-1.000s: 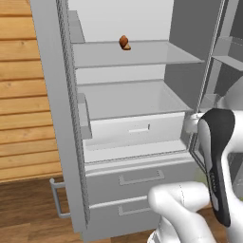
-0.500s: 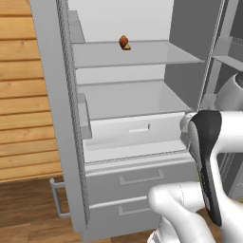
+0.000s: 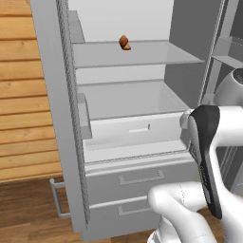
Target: Grab a lemon wedge from the fridge and one ice cube from the ice bowl, and put them in the glass of lemonade.
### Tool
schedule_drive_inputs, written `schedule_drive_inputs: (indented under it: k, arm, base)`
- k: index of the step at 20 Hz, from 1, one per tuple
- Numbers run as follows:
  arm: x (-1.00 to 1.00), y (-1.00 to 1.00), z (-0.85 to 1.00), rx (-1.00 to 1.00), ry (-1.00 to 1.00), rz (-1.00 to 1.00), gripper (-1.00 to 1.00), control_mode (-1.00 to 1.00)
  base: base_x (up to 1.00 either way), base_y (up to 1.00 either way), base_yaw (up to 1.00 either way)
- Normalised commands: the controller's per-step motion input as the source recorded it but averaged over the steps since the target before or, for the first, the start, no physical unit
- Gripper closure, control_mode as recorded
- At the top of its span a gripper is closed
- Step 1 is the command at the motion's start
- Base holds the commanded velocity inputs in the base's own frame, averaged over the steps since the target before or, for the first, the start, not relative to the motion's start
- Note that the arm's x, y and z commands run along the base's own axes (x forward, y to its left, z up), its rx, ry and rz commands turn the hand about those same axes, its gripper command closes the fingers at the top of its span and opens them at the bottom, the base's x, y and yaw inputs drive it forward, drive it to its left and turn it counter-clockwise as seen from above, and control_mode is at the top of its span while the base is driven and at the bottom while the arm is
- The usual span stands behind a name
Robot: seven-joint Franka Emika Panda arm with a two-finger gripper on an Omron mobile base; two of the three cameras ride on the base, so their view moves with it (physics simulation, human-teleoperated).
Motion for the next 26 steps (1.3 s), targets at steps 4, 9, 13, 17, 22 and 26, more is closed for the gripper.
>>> schedule_drive_inputs:
  k: [4,9,13,17,22,26]
  arm:
    - [0.00,0.00,0.00,0.00,0.00,0.00,1.00,-1.00]
    - [0.00,0.00,0.00,0.00,0.00,0.00,1.00,1.00]
    - [0.00,0.00,0.00,0.00,0.00,0.00,1.00,1.00]
    - [0.00,0.00,0.00,0.00,0.00,0.00,1.00,1.00]
    - [0.00,0.00,0.00,0.00,0.00,0.00,1.00,1.00]
    - [0.00,0.00,0.00,0.00,0.00,0.00,1.00,1.00]
  base:
    - [0.00,0.00,0.00]
    - [-0.37,-0.19,-0.04]
    - [-0.92,-0.51,-0.15]
    - [-0.79,-0.73,-0.27]
    - [-0.04,-0.87,-0.61]
    - [0.16,-0.49,-0.80]
